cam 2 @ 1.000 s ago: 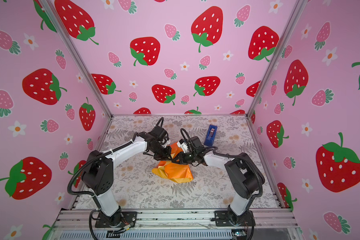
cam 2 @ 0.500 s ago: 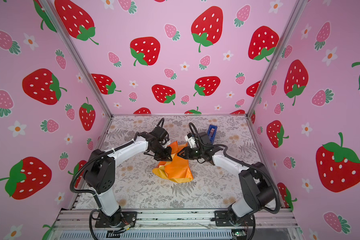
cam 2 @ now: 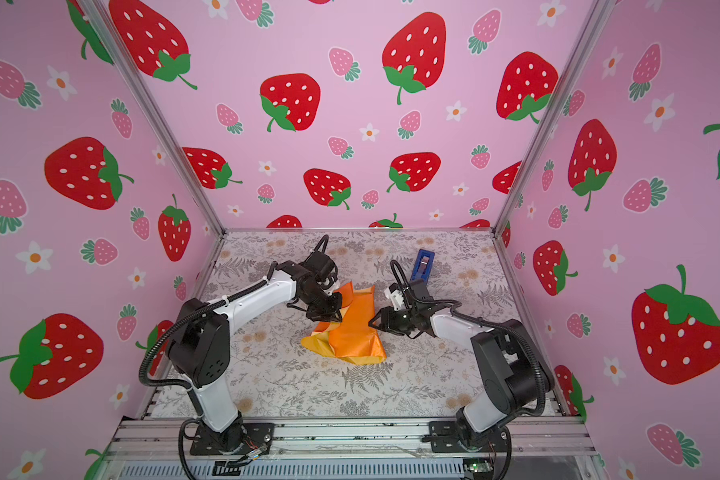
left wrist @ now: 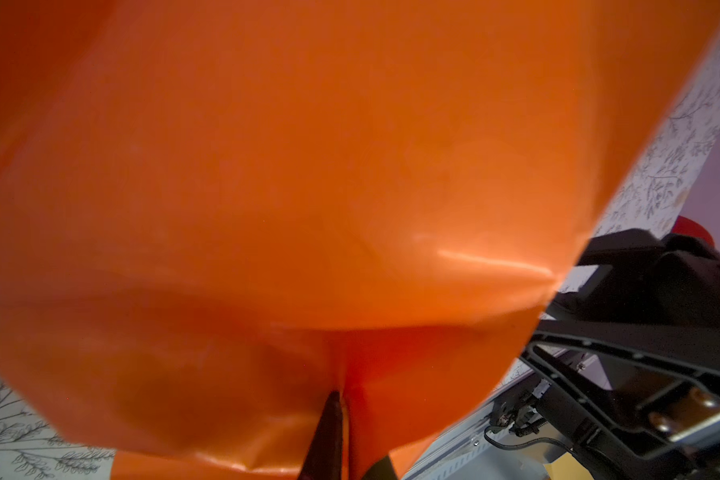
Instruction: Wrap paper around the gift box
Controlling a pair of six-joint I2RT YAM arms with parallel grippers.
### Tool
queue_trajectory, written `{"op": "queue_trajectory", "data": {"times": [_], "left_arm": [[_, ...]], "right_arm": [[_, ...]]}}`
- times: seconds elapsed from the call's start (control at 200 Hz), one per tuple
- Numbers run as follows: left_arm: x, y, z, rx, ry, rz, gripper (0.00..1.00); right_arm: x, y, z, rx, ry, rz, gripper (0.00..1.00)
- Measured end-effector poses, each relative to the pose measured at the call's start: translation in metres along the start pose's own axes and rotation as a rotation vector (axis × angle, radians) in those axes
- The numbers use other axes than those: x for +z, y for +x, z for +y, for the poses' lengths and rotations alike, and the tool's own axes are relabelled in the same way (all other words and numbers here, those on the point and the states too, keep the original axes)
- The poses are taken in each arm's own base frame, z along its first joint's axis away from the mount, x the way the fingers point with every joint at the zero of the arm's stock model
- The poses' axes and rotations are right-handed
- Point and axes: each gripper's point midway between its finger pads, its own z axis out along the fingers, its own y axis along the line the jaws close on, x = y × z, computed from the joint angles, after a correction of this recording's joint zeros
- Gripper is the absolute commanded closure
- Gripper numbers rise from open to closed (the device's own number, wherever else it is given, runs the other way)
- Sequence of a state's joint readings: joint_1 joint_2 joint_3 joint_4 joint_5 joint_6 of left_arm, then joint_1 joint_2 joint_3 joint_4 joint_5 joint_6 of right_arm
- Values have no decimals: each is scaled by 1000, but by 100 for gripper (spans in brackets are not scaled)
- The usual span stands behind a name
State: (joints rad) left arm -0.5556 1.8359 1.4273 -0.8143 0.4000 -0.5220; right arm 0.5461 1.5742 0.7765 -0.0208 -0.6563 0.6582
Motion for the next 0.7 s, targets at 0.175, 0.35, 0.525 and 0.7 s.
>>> {"op": "queue_trajectory", "data": {"times": [0.175,0.35,0.525,0.7], "left_arm": [[-8,-5,-9,6,15,-17,89],[-14,-7,-19,-1,39,-27,88],[-13,-7,-28,-20,66,-30,87],[-13,-11,-37,-38,98,-47,82]], "right_arm": [[5,3,11,-14,-25,6,61],[8,5,16,-17,-33,12,63],[11,7,20,-12,-35,14,63],[11,6,20,-8,-32,10,63]]}}
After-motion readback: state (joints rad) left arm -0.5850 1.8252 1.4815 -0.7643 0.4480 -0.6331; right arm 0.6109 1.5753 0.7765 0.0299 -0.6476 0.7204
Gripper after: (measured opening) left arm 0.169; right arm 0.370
